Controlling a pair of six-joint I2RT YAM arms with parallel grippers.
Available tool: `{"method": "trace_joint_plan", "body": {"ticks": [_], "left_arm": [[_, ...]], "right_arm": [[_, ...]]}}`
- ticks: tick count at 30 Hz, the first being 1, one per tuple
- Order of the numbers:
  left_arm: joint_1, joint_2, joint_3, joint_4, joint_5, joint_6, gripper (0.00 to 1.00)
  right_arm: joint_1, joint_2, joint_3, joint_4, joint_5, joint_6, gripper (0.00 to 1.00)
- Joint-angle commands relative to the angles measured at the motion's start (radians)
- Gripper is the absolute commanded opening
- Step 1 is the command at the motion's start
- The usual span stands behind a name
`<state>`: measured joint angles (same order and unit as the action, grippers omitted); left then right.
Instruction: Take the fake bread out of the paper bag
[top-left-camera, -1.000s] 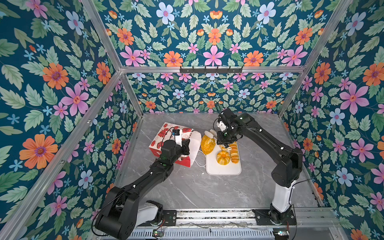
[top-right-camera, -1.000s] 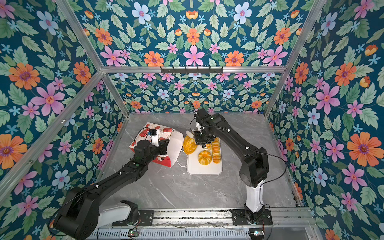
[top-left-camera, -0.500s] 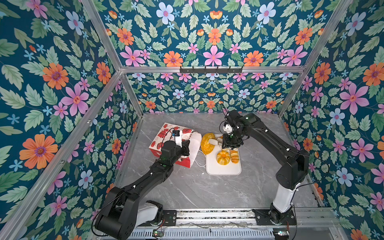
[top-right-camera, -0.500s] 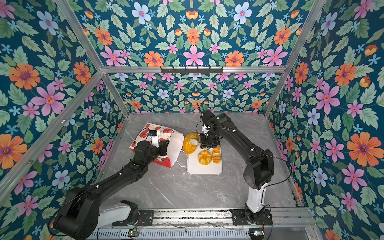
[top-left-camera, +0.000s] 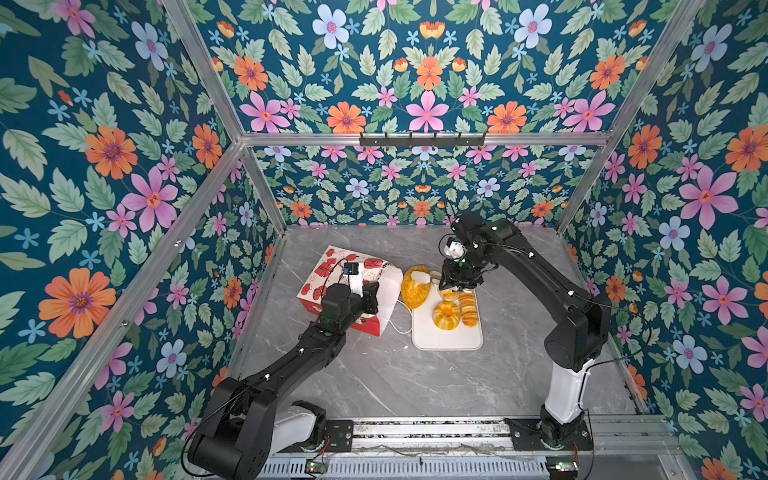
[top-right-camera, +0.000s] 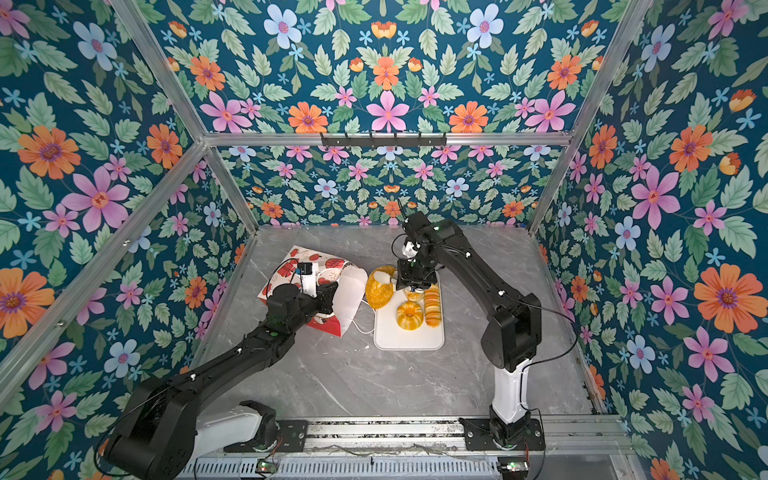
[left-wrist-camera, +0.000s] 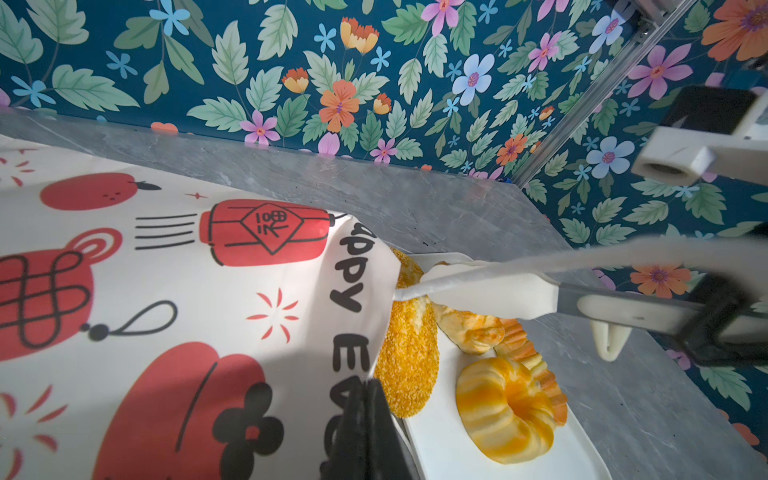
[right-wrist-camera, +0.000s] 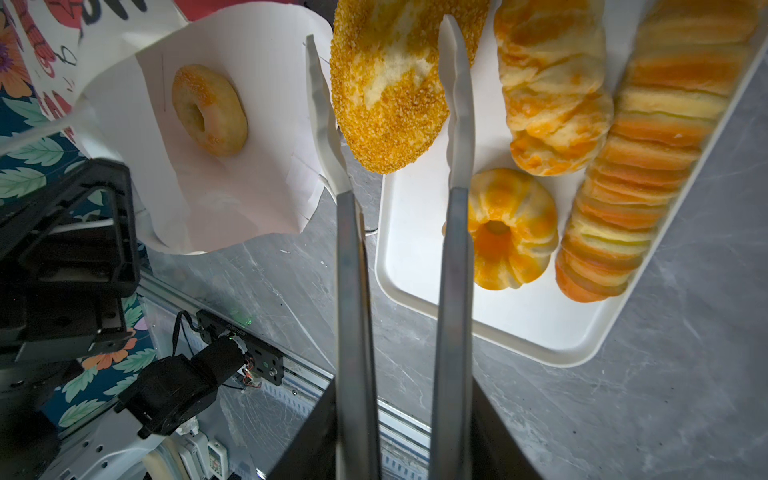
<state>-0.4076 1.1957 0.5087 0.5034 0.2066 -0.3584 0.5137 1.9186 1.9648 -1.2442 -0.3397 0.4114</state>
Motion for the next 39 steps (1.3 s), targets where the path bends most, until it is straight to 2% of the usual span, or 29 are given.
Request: {"method": "trace_joint_plan", "body": {"ticks": [1, 11, 19, 27, 39], "left_arm": [[0.000, -0.011, -0.005, 0.045, 0.010, 0.002, 0.00], [-0.001, -0.010, -0.015, 0.073, 0.022, -0.007, 0.00], [-0.001, -0.010, -0.034, 0.102, 0.022, -0.007, 0.00], [0.000, -0.013, -0.048, 0.126, 0.033, -0.012, 0.00], [-0.001, -0.005, -0.068, 0.162, 0.040, -0.026, 0.00]], "right_arm": [[-0.001, 0.028, 0.055, -0.042, -0.027, 0.003, 0.42], [-0.005, 0.163, 0.270, -0.222, -0.013, -0.009, 0.42], [-0.015, 0.220, 0.352, -0.300, -0.053, 0.007, 0.42], [-0.015, 0.335, 0.535, -0.386, -0.086, 0.019, 0.42], [-0.015, 0.375, 0.589, -0.452, -0.064, 0.008, 0.42]]}}
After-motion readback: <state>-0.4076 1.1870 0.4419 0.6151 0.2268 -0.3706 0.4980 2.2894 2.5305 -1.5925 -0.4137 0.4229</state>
